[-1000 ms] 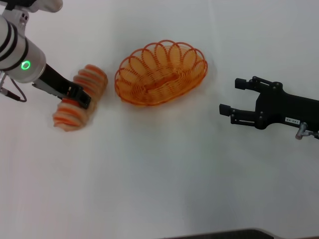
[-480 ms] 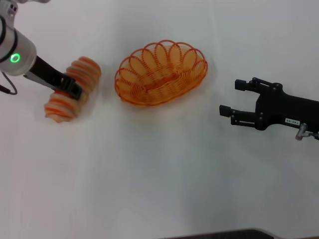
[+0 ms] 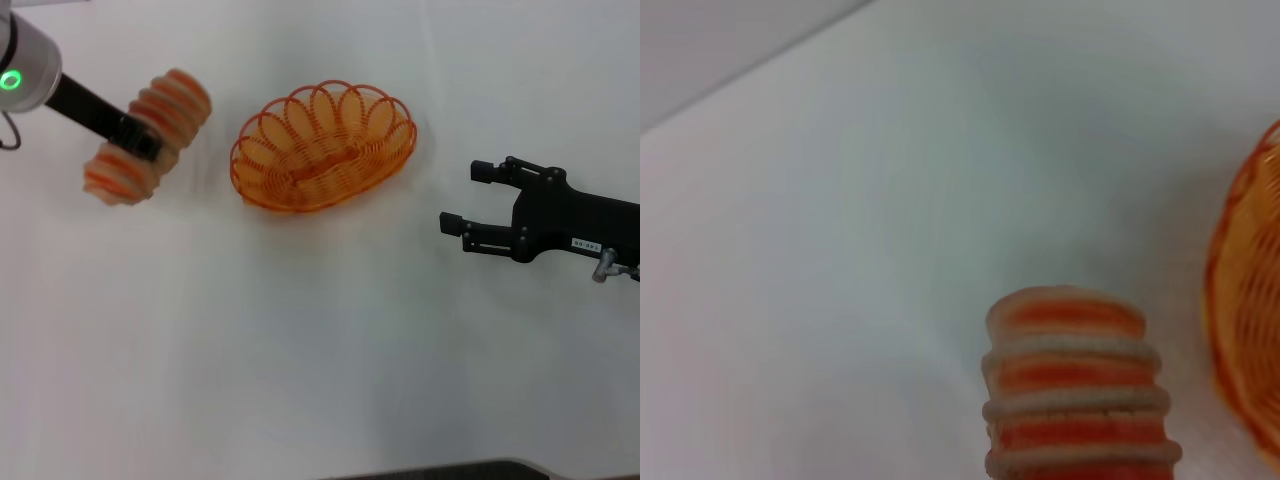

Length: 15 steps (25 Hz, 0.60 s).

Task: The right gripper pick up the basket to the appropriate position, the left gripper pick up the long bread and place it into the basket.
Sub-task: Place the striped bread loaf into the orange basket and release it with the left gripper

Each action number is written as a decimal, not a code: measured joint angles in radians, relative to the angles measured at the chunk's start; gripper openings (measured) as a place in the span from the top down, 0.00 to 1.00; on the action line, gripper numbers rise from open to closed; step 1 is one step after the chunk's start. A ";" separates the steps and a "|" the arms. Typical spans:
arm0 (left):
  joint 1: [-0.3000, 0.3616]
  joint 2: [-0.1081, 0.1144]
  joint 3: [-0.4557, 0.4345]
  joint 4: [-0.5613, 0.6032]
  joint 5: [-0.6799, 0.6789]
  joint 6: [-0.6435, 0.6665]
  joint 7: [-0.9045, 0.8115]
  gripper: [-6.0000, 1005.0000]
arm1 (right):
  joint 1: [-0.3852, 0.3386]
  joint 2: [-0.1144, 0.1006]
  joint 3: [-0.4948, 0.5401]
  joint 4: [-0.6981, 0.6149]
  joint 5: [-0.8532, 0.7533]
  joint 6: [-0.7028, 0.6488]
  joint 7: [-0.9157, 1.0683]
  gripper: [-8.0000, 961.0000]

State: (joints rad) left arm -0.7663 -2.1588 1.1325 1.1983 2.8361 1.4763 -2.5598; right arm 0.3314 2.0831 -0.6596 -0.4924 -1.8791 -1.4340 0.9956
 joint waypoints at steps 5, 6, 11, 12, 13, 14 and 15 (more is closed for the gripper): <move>-0.024 0.003 -0.003 0.031 -0.083 0.040 0.106 0.61 | 0.000 0.000 0.000 0.000 -0.001 0.001 -0.003 0.08; -0.029 0.002 -0.004 0.037 -0.109 0.049 0.142 0.61 | 0.000 0.000 0.000 0.000 -0.001 0.001 -0.003 0.08; -0.049 -0.002 0.006 0.049 -0.197 0.064 0.239 0.64 | 0.000 0.000 -0.002 0.001 -0.002 0.001 -0.004 0.08; -0.052 -0.002 0.008 0.047 -0.210 0.064 0.254 0.65 | 0.000 0.000 -0.003 0.001 -0.002 0.001 -0.004 0.08; -0.054 -0.003 0.012 0.045 -0.227 0.064 0.272 0.66 | 0.000 0.000 -0.005 0.001 -0.002 0.001 -0.004 0.08; -0.055 -0.004 0.019 0.042 -0.242 0.060 0.286 0.67 | 0.000 0.000 -0.007 0.002 -0.002 0.001 -0.004 0.08; -0.056 -0.004 0.028 0.039 -0.256 0.056 0.297 0.67 | 0.000 0.000 -0.009 0.002 -0.002 0.001 -0.004 0.08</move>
State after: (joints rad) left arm -0.8219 -2.1633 1.1601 1.2370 2.5798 1.5321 -2.2631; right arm 0.3313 2.0831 -0.6683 -0.4909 -1.8807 -1.4326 0.9919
